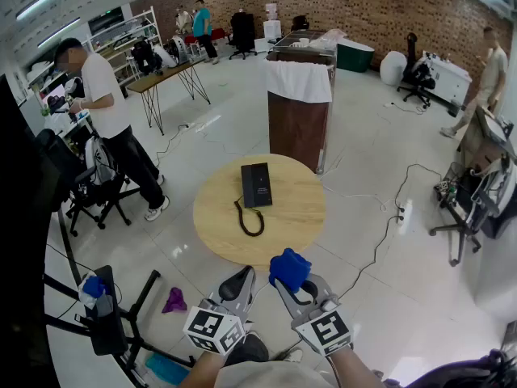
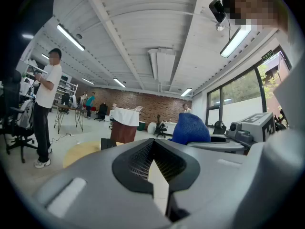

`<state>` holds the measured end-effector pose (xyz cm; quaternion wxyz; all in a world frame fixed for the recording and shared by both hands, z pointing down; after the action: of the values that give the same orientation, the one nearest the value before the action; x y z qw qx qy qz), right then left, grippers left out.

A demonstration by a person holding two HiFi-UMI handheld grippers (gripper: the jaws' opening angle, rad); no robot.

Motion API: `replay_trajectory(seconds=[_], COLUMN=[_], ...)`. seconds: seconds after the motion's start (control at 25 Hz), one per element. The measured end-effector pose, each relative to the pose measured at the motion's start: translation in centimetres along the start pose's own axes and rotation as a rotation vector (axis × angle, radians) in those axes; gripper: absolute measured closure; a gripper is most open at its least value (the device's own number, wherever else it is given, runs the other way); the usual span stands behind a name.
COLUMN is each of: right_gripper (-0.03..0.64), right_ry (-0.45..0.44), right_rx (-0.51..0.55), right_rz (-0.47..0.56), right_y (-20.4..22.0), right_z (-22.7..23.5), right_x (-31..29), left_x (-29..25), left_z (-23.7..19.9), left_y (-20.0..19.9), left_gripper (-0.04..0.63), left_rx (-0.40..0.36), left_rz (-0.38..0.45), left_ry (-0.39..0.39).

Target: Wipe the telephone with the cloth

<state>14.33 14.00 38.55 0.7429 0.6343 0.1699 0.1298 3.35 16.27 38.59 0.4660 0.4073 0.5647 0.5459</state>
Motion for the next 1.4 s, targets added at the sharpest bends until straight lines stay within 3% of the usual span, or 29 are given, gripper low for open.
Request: replay_trajectory(seconds=[0.4, 0.88, 1.4], right_gripper=[0.557, 0.557, 0.557], right_ry=[-0.003, 0.014, 0.044], right_rx=[0.000, -0.005, -0.028], right_rz=[-0.013, -0.057, -0.109], right_y=[0.4, 0.0, -0.1], right_z=[3.3, 8.7, 10.9], right_x=[-3.0, -11.1, -19.4], left_x=[-4.3, -12.1, -16.6], left_z=[-1.7, -8.8, -16.2], left_y=[0.3, 1.4, 2.8], left_gripper=[0.595, 0.595, 0.595], left_rx=[0.011, 0.048, 0.069], left_rz=[0.011, -0.002, -0.036], left_ry=[0.010, 0.035, 0.071])
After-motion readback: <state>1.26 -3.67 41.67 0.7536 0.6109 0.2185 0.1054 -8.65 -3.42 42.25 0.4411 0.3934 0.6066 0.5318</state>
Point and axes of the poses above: the fingertips, and each gripper's own axes: x backward along the fingers, z to its right, y out of its underside, the point moved 4 cm from there along x, backward along the fingers, and after that the axes turned 11 degrees about -x, right-handed, at the moved point
